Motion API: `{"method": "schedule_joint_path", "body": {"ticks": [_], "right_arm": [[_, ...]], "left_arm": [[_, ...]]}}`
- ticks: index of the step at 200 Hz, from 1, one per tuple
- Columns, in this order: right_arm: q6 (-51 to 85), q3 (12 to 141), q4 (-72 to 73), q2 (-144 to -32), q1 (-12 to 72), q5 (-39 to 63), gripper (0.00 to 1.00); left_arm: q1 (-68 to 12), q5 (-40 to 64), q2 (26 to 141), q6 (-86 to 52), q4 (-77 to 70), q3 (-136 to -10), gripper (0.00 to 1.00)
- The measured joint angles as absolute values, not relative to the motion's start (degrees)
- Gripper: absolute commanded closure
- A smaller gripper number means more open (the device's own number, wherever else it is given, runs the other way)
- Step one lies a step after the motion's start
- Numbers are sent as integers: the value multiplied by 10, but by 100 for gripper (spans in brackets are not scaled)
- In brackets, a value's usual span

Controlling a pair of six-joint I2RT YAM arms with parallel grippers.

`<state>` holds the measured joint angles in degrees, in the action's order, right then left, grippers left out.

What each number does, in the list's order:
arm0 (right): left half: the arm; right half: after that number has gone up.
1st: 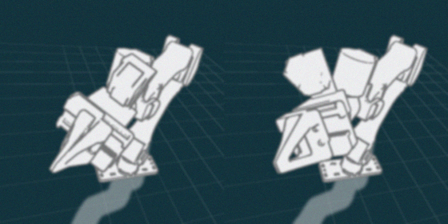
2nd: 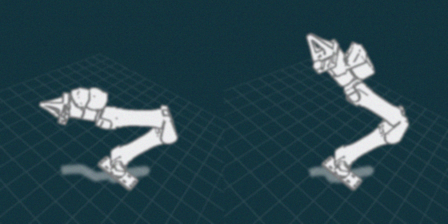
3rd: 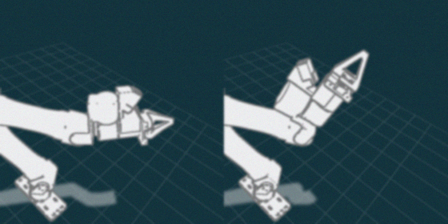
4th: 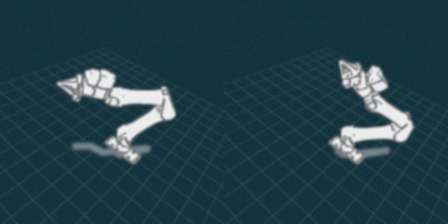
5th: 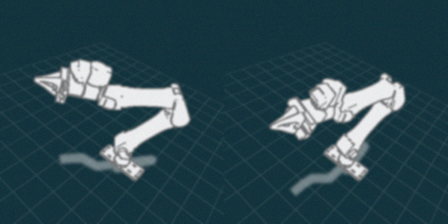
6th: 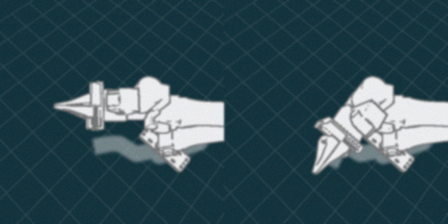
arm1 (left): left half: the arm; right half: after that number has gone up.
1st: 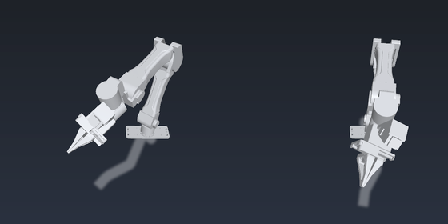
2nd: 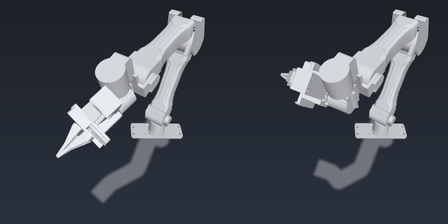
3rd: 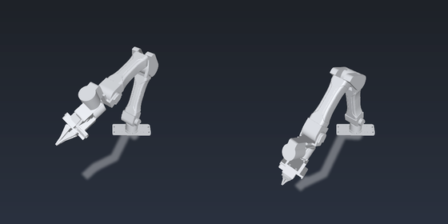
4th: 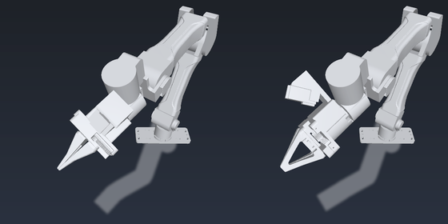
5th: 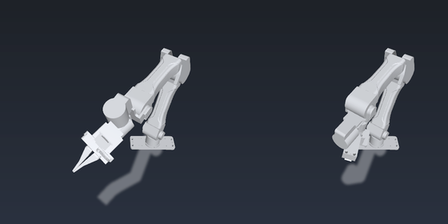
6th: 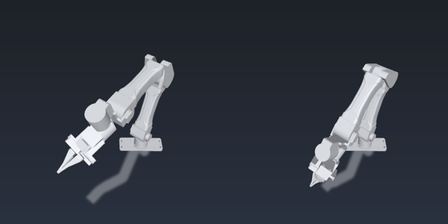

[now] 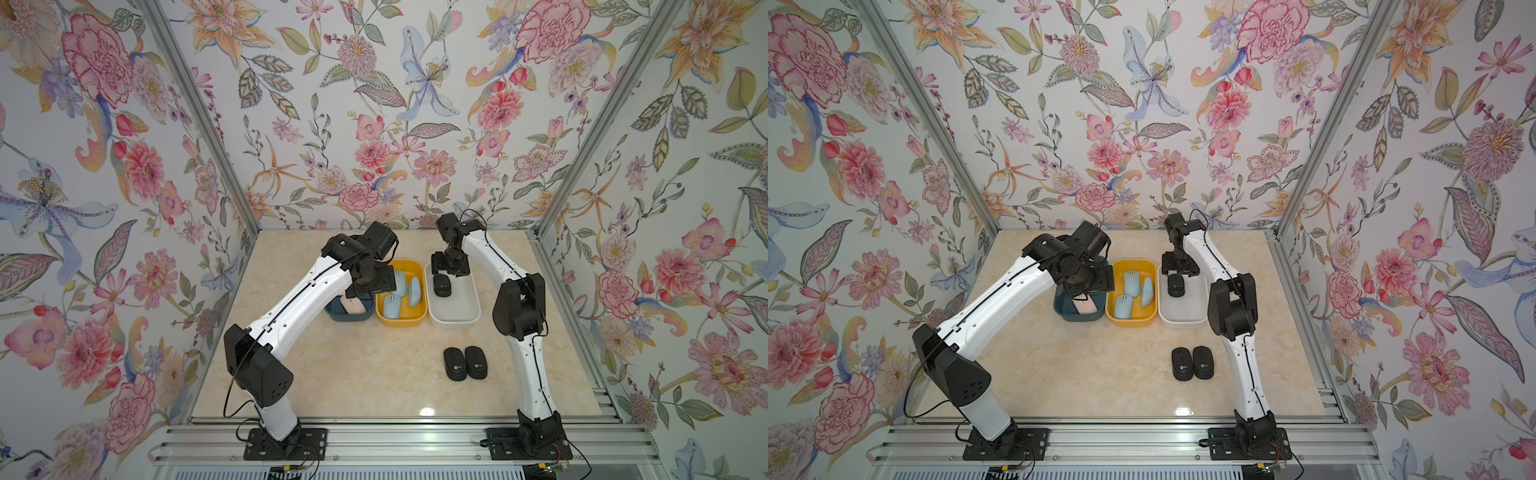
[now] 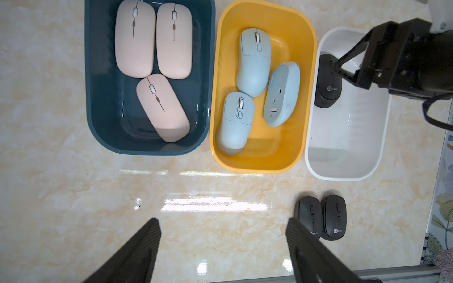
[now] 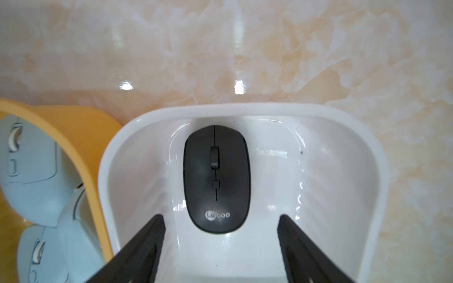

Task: Place the mice by color into the storage box
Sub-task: Place the mouse in the storage box, then pick up the mouse from the center of the board.

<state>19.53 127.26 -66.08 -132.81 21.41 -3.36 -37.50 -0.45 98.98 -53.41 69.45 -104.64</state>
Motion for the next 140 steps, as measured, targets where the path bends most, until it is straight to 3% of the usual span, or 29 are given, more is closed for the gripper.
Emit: {"method": "schedule_joint_path", "body": {"ticks": [53, 140], "right_arm": [[180, 1100, -626, -1079, 216, -63, 23], [185, 764, -597, -812, 246, -116, 20]], "left_arm": [[-375, -3, 989, -529, 690, -1034, 16], [-388, -4, 978, -521, 644, -1016, 14]]}}
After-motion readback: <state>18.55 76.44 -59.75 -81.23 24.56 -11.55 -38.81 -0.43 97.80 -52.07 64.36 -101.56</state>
